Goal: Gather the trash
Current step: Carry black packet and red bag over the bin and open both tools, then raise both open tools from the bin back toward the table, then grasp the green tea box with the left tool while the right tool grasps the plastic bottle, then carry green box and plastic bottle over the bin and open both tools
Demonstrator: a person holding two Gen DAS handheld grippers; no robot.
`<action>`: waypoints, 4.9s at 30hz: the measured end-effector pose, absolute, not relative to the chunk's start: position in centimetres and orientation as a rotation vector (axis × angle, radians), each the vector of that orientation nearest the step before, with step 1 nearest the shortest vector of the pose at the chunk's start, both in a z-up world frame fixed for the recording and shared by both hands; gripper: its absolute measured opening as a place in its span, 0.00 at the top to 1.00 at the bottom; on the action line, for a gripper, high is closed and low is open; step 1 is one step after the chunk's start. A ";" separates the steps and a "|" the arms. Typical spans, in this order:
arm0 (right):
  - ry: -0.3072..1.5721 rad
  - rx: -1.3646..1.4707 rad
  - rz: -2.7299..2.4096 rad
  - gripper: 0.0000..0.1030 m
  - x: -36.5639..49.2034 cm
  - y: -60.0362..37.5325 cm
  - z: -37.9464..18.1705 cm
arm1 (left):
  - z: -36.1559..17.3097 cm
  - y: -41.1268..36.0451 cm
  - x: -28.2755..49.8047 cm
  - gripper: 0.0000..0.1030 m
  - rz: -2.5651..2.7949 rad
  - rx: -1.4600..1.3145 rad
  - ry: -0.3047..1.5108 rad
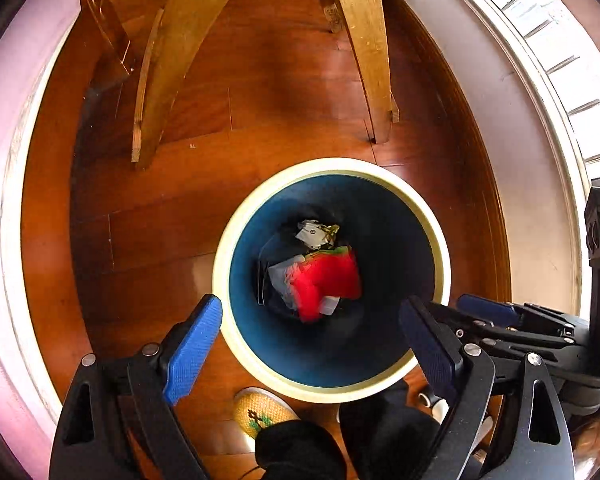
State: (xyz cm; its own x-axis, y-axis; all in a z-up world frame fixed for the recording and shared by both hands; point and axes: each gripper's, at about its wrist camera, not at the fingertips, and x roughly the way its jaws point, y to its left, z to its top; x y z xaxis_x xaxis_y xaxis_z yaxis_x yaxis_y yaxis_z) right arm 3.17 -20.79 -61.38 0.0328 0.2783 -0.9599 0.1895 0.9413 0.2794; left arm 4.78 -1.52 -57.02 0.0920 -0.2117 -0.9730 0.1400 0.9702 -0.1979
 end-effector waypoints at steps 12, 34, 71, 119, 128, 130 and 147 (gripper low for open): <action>1.523 0.363 0.047 0.49 2.8 -20.9 -55.7 | -50.1 0.4 4.6 0.11 -0.212 -0.038 1.395; 1.425 0.153 0.124 0.47 1.1 -19.1 -25.0 | -17.6 3.0 0.5 0.11 -0.185 -0.120 1.150; 1.036 0.062 0.336 0.47 17.8 -17.6 -4.8 | 3.9 4.1 10.8 0.12 0.038 -0.056 0.844; 1.074 0.691 -0.216 0.71 38.3 -12.4 -20.9 | -13.9 2.7 45.5 0.48 -0.986 0.434 0.800; 1.063 0.669 -0.229 0.73 37.4 -13.4 -19.9 | -12.9 3.9 45.3 0.73 -0.904 0.336 0.876; 1.061 0.656 -0.228 0.73 37.1 -13.5 -19.4 | -12.3 4.4 44.8 0.73 -0.882 0.314 0.878; 1.060 0.463 -0.030 0.73 27.0 -17.0 -14.1 | -5.9 4.4 31.4 0.73 -0.608 0.172 0.891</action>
State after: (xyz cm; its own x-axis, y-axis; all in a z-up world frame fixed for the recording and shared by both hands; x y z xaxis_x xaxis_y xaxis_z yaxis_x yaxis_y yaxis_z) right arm 27.02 -16.97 -14.15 0.4979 0.1958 -0.8448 0.2430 0.9037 0.3526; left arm 31.44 4.45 -5.92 0.4739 -0.4252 -0.7711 0.5638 0.8192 -0.1053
